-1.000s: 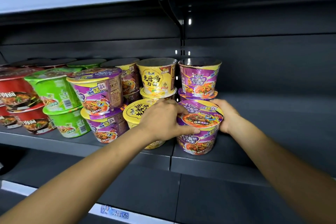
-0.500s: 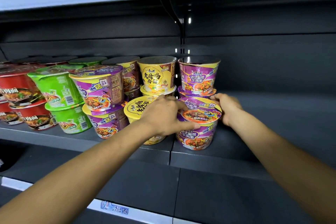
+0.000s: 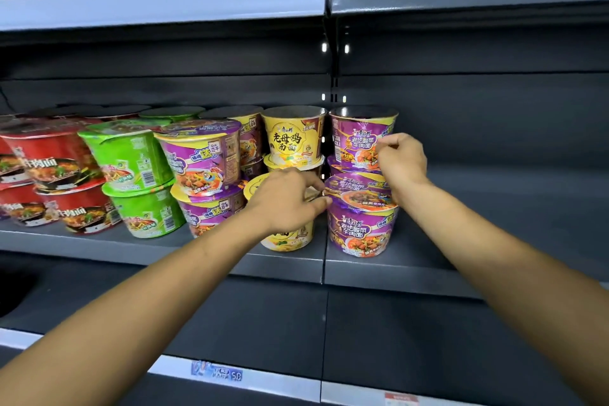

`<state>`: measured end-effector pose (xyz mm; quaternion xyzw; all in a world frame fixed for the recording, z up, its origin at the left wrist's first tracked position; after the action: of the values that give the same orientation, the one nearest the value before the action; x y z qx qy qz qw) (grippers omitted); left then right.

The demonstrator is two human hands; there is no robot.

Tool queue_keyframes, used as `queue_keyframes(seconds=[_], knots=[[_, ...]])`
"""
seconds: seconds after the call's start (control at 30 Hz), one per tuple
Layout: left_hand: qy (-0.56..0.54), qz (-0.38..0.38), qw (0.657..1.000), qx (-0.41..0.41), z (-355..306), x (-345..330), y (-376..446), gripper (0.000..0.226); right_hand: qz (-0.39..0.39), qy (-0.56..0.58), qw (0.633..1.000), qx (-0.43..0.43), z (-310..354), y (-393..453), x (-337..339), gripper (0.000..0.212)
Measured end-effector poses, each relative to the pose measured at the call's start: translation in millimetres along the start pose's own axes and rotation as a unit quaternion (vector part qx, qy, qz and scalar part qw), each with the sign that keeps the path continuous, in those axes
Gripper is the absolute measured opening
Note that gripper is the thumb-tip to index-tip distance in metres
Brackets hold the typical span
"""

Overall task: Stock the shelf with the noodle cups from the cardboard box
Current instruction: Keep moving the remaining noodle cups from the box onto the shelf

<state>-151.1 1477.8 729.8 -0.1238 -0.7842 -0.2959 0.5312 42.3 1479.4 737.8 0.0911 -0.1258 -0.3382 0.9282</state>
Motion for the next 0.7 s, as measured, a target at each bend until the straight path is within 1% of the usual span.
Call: queue_keyframes(seconds=[0.13, 0.2, 0.27, 0.37, 0.47, 0.57, 0.7], knots=[[-0.02, -0.014, 1.0, 0.019, 18.9, 13.5, -25.5, 0.033, 0.024, -0.019, 0.998, 0.06, 22.1, -36.0, -22.1, 0.018], [-0.027, -0.015, 0.999, 0.027, 31.8, 20.0, -40.3, 0.032, 0.068, 0.01, 0.995, 0.069, 31.1, -59.6, -39.5, 0.018], [-0.019, -0.02, 0.999, 0.042, 46.4, 29.5, -58.2, 0.031, 0.116, 0.044, 0.99, 0.065, 38.1, -85.1, -58.9, 0.018], [-0.032, -0.037, 0.997, 0.065, 71.3, 46.8, -92.0, 0.024, 0.165, 0.055, 0.983, 0.061, 47.6, -125.8, -87.5, 0.02], [-0.032, -0.044, 0.994, 0.099, 100.8, 59.5, -131.9, 0.013, 0.208, 0.047, 0.975, 0.056, 50.7, -167.4, -120.2, 0.025], [-0.019, -0.03, 0.991, 0.13, 132.5, 63.4, -172.2, 0.012, 0.259, 0.023, 0.964, 0.049, 43.3, -208.1, -158.6, 0.028], [-0.025, -0.015, 0.982, 0.187, 180.0, 57.0, -224.3, 0.013, 0.355, -0.026, 0.935, -0.007, 15.7, -259.2, -213.0, 0.019]])
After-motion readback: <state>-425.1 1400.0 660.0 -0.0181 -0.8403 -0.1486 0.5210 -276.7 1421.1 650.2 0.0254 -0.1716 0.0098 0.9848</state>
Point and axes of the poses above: each hand's wrist, its own y-axis towards the middle knuckle, its own x-axis out of the back of the hand, z = x × y, the point moved 4 cm from there along y, towards the middle knuckle
